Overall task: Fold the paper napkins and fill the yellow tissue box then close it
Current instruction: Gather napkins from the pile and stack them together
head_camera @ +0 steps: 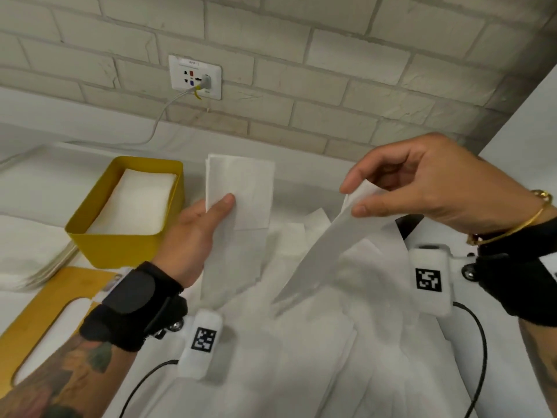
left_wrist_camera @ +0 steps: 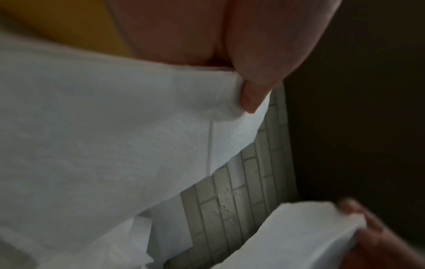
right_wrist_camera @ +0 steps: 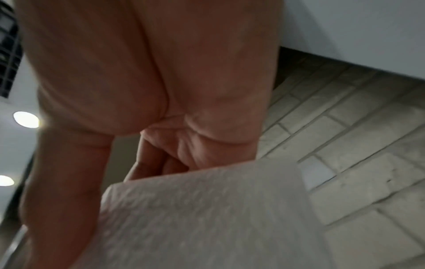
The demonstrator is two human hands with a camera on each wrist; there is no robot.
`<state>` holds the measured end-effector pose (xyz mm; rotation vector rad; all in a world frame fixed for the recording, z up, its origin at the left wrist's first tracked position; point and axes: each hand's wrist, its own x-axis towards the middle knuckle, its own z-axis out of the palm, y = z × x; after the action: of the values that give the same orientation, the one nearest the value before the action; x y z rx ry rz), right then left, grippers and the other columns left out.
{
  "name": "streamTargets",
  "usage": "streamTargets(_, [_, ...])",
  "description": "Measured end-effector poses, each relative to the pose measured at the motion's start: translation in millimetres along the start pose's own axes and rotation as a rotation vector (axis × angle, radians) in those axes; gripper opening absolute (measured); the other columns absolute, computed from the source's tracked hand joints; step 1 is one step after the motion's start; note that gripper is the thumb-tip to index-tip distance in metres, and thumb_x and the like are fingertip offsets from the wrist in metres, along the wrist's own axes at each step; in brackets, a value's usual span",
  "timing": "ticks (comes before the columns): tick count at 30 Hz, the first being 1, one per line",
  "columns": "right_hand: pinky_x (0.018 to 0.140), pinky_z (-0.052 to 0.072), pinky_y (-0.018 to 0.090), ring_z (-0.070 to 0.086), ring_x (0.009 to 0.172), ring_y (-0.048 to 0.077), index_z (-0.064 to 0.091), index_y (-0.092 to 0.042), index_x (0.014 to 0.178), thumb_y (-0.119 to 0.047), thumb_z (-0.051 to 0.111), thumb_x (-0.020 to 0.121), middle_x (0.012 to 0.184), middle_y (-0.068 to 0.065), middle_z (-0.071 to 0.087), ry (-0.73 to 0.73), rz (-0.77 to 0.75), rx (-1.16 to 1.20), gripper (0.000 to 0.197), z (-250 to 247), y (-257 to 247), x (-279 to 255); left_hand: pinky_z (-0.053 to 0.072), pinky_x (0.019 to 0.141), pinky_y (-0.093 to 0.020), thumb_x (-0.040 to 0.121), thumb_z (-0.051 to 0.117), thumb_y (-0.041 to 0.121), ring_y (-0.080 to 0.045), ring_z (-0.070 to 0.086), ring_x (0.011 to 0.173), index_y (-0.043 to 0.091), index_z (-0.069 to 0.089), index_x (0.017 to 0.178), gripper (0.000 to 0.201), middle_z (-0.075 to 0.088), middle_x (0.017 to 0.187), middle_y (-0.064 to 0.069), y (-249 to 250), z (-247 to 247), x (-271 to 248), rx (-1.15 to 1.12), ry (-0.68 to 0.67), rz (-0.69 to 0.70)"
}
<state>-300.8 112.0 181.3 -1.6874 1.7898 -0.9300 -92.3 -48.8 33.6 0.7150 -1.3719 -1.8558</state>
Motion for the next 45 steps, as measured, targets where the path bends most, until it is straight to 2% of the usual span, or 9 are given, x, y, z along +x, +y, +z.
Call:
streamTargets(4, [0.068, 0.046, 0.013, 0.050, 0.059, 0.000, 0.080, -0.023, 0.085, -0.025, 0.088, 0.063, 0.061, -0.011, 0.061, 0.005, 0.004, 0.005, 0.023, 11, -7, 15, 0.047, 0.106, -0.048, 0.095, 0.064, 0.046, -0.026, 0.068, 0.115, 0.019, 0.078, 0.106, 0.032, 0.075, 0.116, -0.005, 6, 19, 3, 0.099, -0.122, 0.056])
streamTargets(7, [0.071, 0.044, 0.020, 0.051, 0.066, 0.003, 0.079, -0.024, 0.082, -0.021, 0.091, 0.068, 0.073, 0.008, 0.061, 0.103, 0.067, -0.074, 0.018, 26, 5, 34, 0.053, 0.094, -0.043, 0.092, 0.061, 0.040, -0.026, 0.073, 0.103, 0.016, 0.076, 0.107, 0.032, 0.077, 0.111, -0.009, -5, 36, -5, 0.016, -0.207, -0.047])
streamTargets(13, [0.057, 0.038, 0.015, 0.044, 0.049, 0.000, 0.078, -0.016, 0.081, -0.015, 0.088, 0.072, 0.049, -0.017, 0.047, 0.183, 0.248, -0.095, 0.013, 52, 43, 53, 0.060, 0.088, -0.041, 0.092, 0.070, 0.032, -0.034, 0.072, 0.103, 0.006, 0.069, 0.120, 0.038, 0.073, 0.117, -0.018, -34, 41, -22, -0.173, -0.299, -0.249])
streamTargets(21, [0.080, 0.052, 0.033, 0.068, 0.101, 0.014, 0.064, -0.026, 0.120, -0.053, 0.083, 0.070, 0.116, 0.000, 0.071, 0.483, 0.546, 0.402, 0.059, 73, 98, 17, 0.060, 0.091, -0.046, 0.087, 0.069, 0.011, -0.036, 0.072, 0.106, 0.007, 0.066, 0.123, 0.037, 0.074, 0.118, -0.016, -52, 25, -25, -0.180, -0.221, -0.202])
streamTargets(27, [0.105, 0.048, 0.050, 0.067, 0.117, 0.029, 0.064, -0.005, 0.130, -0.029, 0.072, 0.085, 0.126, 0.014, 0.070, 0.367, 0.517, 1.111, 0.052, 133, 118, -16, 0.057, 0.094, -0.047, 0.089, 0.070, 0.015, -0.037, 0.069, 0.113, 0.011, 0.062, 0.130, 0.042, 0.071, 0.125, -0.016, -58, 20, -23, -0.217, -0.250, -0.236])
streamTargets(35, [0.092, 0.058, 0.040, 0.068, 0.116, 0.029, 0.064, -0.008, 0.126, -0.008, 0.062, 0.091, 0.121, 0.011, 0.073, 0.753, 0.342, 1.083, 0.036, 123, 113, -17, 0.052, 0.096, -0.043, 0.105, 0.045, 0.036, -0.027, 0.071, 0.112, 0.009, 0.065, 0.128, 0.041, 0.073, 0.122, -0.011, -52, 18, -17, -0.366, -0.103, -0.325])
streamTargets(40, [0.077, 0.062, 0.032, 0.074, 0.102, 0.028, 0.071, -0.010, 0.115, -0.017, 0.081, 0.075, 0.116, 0.019, 0.073, 0.426, 0.135, 0.919, 0.042, 95, 82, -36, 0.051, 0.101, -0.047, 0.106, 0.045, 0.023, -0.030, 0.067, 0.119, 0.016, 0.058, 0.138, 0.035, 0.069, 0.130, -0.011, -53, 9, -10, -0.376, -0.075, -0.277])
streamTargets(43, [0.072, 0.062, 0.033, 0.075, 0.095, 0.033, 0.077, -0.012, 0.107, -0.031, 0.099, 0.054, 0.109, 0.023, 0.074, 0.168, 0.062, 0.869, 0.061, 95, 58, -40, 0.058, 0.087, -0.039, 0.106, 0.045, 0.032, -0.026, 0.070, 0.111, 0.011, 0.059, 0.137, 0.039, 0.072, 0.123, -0.011, -53, 11, -9, -0.405, -0.075, -0.286])
streamTargets(45, [0.071, 0.062, 0.032, 0.076, 0.091, 0.032, 0.077, -0.008, 0.104, -0.021, 0.092, 0.062, 0.106, 0.022, 0.075, 0.194, 0.065, 0.876, 0.046, 103, 54, -30, 0.059, 0.084, -0.036, 0.105, 0.045, 0.038, -0.026, 0.072, 0.108, 0.008, 0.062, 0.134, 0.045, 0.073, 0.121, -0.013, -54, 13, -10, -0.419, -0.070, -0.306])
